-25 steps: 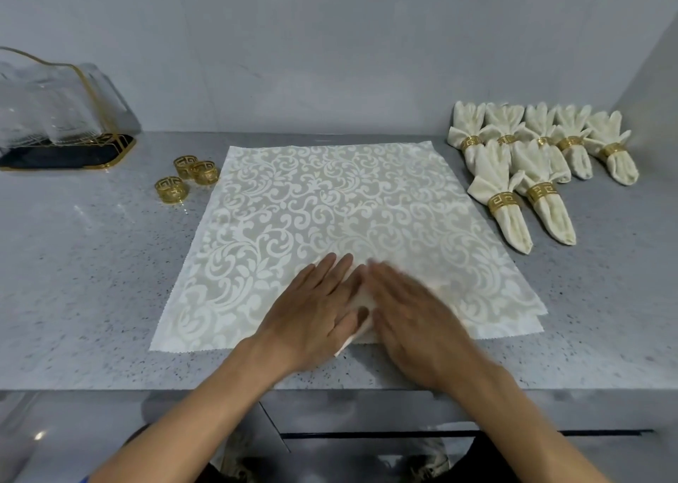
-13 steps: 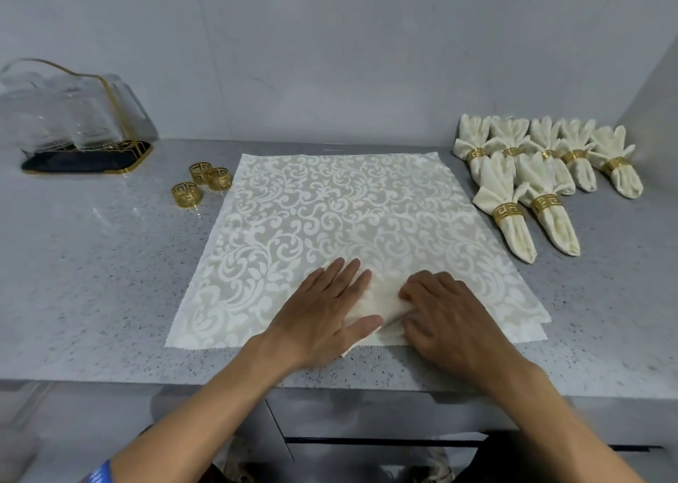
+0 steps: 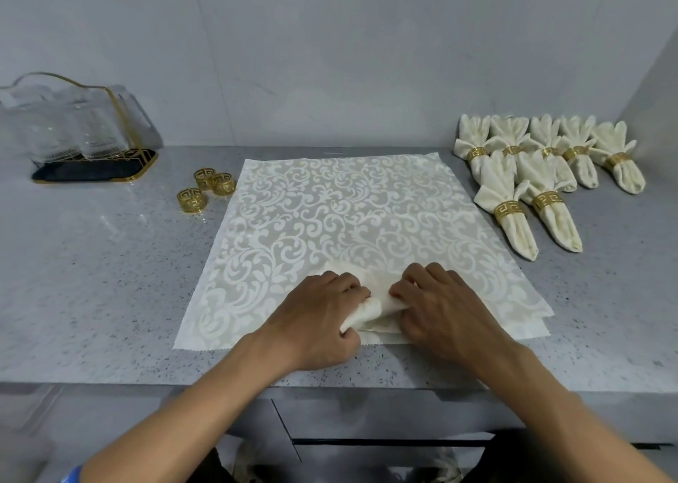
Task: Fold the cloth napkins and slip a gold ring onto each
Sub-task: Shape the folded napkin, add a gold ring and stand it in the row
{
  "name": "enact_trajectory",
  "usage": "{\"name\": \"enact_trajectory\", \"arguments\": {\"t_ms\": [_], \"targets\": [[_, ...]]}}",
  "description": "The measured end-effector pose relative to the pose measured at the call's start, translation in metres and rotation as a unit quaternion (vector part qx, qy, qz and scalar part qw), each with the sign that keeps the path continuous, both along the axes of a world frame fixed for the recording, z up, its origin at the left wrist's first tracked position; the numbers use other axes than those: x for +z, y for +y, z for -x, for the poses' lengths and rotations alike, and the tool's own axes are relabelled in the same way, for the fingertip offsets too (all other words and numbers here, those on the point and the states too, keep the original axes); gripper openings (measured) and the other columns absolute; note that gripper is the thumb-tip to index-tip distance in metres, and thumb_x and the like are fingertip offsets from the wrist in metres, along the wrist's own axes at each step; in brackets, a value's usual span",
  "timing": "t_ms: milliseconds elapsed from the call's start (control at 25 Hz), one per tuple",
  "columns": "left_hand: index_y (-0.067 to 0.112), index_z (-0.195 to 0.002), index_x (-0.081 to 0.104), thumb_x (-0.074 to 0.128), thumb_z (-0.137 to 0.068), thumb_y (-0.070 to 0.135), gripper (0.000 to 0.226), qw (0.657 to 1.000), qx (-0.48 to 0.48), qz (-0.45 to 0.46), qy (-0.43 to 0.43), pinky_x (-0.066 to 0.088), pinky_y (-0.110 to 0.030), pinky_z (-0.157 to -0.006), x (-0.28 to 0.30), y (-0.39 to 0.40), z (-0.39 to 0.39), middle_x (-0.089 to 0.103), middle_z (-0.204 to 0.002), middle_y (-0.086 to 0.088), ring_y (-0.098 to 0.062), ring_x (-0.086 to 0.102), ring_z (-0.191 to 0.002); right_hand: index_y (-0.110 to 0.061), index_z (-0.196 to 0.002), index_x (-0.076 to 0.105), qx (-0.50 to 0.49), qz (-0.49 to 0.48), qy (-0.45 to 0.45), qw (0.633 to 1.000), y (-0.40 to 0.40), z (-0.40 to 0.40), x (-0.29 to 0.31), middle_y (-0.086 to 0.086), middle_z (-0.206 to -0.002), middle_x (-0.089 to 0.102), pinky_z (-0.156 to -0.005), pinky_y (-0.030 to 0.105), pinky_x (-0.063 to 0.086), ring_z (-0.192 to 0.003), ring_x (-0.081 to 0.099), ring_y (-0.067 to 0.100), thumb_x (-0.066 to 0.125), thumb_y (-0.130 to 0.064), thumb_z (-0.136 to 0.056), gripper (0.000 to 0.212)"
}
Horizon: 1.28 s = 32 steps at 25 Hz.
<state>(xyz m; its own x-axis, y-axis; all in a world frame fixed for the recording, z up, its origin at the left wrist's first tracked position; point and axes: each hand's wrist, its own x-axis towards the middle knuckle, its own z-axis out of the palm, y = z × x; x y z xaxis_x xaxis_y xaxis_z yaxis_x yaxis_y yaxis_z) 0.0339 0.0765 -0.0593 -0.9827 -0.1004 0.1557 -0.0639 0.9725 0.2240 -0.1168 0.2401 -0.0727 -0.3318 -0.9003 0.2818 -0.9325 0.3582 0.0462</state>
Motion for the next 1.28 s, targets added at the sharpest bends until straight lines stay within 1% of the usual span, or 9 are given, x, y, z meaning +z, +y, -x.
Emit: {"name": "enact_trajectory", "arguments": {"t_ms": [160, 400, 520, 680, 800, 920, 1080, 1200, 1280], "targets": [[0.033, -0.114, 0.052, 0.056, -0.085, 0.033, 0.030, 0.993, 0.064, -0.099, 0.016, 0.045, -0.027, -0.071, 0.006, -0.002, -0.004, 0.057, -0.093, 0.012, -0.007, 0.053, -0.079, -0.022, -0.094, 0.064, 0.017, 0.036, -0.035, 0.999, 0.004, 0.003, -0.006, -0.008, -0.094, 0.055, -0.069, 0.029, 0.034, -0.077, 0.046, 0.015, 0.038, -0.027, -0.086, 0.028], [0.029, -0.102, 0.068, 0.065, -0.084, 0.026, 0.018, 0.988, 0.077, -0.131, 0.017, 0.044, -0.022, -0.073, 0.001, -0.006, 0.007, 0.056, -0.094, 0.016, -0.003, 0.049, -0.087, -0.027, -0.103, 0.066, 0.055, 0.002, -0.097, 0.994, -0.001, 0.020, 0.005, -0.012, -0.093, 0.058, -0.070, 0.028, 0.029, -0.078, 0.047, 0.011, 0.032, -0.030, -0.086, 0.038], [0.025, -0.093, 0.072, 0.071, -0.083, 0.023, 0.010, 0.936, 0.152, -0.316, -0.014, 0.053, -0.032, -0.068, 0.014, -0.019, 0.017, 0.070, -0.085, 0.003, -0.011, 0.066, -0.074, -0.026, -0.109, 0.067, 0.054, 0.029, -0.186, 0.981, -0.006, 0.028, 0.012, -0.012, -0.097, 0.064, -0.072, 0.028, 0.041, -0.081, 0.052, 0.008, 0.041, -0.023, -0.093, 0.030], [0.026, -0.102, 0.063, 0.075, -0.081, 0.018, 0.025, 0.857, 0.230, -0.461, -0.012, 0.055, -0.040, -0.084, 0.022, -0.039, 0.030, 0.071, -0.099, -0.001, -0.021, 0.069, -0.090, -0.028, -0.096, 0.067, -0.042, 0.112, -0.378, 0.918, -0.007, 0.045, 0.018, -0.010, -0.084, 0.066, -0.067, 0.016, 0.043, -0.075, 0.057, 0.004, 0.071, -0.024, -0.088, 0.010], [0.036, -0.109, 0.054, 0.073, -0.084, 0.022, 0.034, 0.888, 0.227, -0.400, -0.007, 0.054, -0.036, -0.076, 0.014, -0.044, 0.033, 0.063, -0.106, -0.003, -0.026, 0.064, -0.095, -0.028, -0.076, 0.068, -0.098, 0.152, -0.377, 0.908, -0.001, 0.049, 0.012, -0.006, -0.072, 0.066, -0.064, 0.024, 0.044, -0.068, 0.057, 0.008, 0.074, -0.031, -0.085, 0.012], [0.044, -0.110, 0.049, 0.069, -0.087, 0.030, 0.033, 0.934, 0.200, -0.295, 0.018, 0.053, -0.037, -0.079, 0.004, -0.044, 0.032, 0.052, -0.114, 0.008, -0.015, 0.058, -0.101, -0.027, -0.075, 0.068, -0.103, 0.159, -0.367, 0.911, 0.003, 0.050, 0.008, -0.008, -0.075, 0.065, -0.066, 0.024, 0.044, -0.071, 0.057, 0.007, 0.072, -0.031, -0.088, 0.013], [0.035, -0.108, 0.063, 0.068, -0.088, 0.027, 0.022, 0.990, 0.065, -0.008, 0.124, 0.041, -0.037, -0.083, -0.009, -0.043, 0.032, 0.049, -0.124, 0.012, -0.012, 0.046, -0.108, -0.025, -0.085, 0.069, -0.082, 0.121, -0.281, 0.949, 0.008, 0.054, -0.001, -0.013, -0.081, 0.062, -0.067, 0.016, 0.039, -0.078, 0.054, 0.003, 0.066, -0.030, -0.092, 0.010], [0.035, -0.103, 0.070, 0.064, -0.093, 0.028, 0.014, 0.990, 0.059, -0.057, 0.112, 0.036, -0.038, -0.088, -0.015, -0.049, 0.029, 0.058, -0.113, 0.025, -0.009, 0.048, -0.109, -0.023, -0.085, 0.068, -0.079, 0.119, -0.213, 0.966, 0.012, 0.053, -0.006, -0.012, -0.082, 0.060, -0.069, 0.027, 0.041, -0.076, 0.053, 0.007, 0.063, -0.030, -0.093, 0.012], [0.037, -0.101, 0.069, 0.064, -0.094, 0.030, 0.012, 0.983, 0.075, -0.126, 0.109, 0.033, -0.037, -0.092, -0.020, -0.052, 0.028, 0.057, -0.107, 0.034, -0.005, 0.047, -0.109, -0.018, -0.093, 0.068, -0.052, 0.125, -0.086, 0.987, 0.009, 0.043, -0.003, -0.004, -0.094, 0.062, -0.070, 0.039, 0.045, -0.080, 0.055, 0.019, 0.062, -0.015, -0.092, 0.007]]}}
